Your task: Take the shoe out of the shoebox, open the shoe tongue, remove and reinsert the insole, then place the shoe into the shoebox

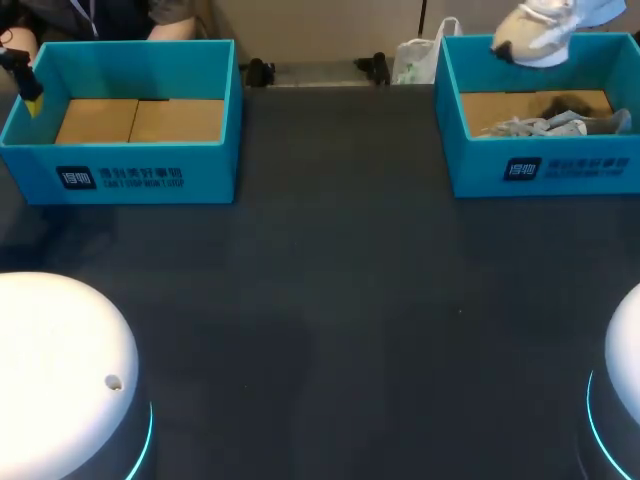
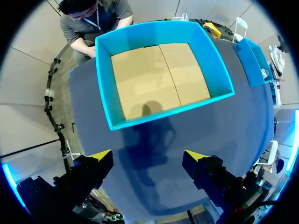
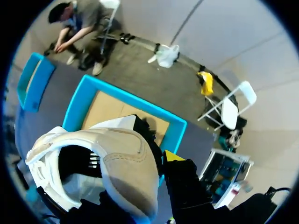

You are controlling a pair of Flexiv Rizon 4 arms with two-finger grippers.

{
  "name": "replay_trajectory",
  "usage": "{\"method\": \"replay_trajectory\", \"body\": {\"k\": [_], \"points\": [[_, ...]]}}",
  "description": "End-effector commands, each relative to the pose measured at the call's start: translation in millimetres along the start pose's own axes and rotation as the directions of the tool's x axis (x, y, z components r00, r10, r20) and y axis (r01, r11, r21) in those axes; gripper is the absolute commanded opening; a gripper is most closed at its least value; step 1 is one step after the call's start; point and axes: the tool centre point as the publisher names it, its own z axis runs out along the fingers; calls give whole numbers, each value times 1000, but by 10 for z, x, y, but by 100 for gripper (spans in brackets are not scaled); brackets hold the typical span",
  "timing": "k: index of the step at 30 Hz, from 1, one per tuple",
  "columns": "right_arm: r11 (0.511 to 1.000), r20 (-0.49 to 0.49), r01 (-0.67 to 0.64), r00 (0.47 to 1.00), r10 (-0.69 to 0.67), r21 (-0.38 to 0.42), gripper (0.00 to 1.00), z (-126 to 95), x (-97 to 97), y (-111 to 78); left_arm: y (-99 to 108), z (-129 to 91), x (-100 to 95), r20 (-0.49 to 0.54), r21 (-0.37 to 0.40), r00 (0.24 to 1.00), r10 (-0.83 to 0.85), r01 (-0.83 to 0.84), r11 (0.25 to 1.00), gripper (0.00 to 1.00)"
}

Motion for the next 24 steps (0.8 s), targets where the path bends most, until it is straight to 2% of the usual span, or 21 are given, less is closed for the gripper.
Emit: {"method": "replay_trajectory", "body": {"k": [1,5,14,16,18,24], "points": [[995,11,-95,995,94,39,0,-40,6,61,8,-2,2,1,0,1000,0,0,1000,100],[993,8,-114,993,114,40,0,-23,-20,57,8,-2,2,1,0,1000,0,0,1000,100],[958,13,-286,958,286,27,0,197,-243,-202,8,-2,2,1,0,1000,0,0,1000,100],[950,7,-310,951,310,29,0,261,-240,-242,8,-2,2,1,0,1000,0,0,1000,100],[942,49,-330,943,328,53,0,365,-217,-279,8,-2,2,1,0,1000,0,0,1000,100],[942,49,-330,943,328,53,0,365,-217,-279,8,-2,2,1,0,1000,0,0,1000,100]]}}
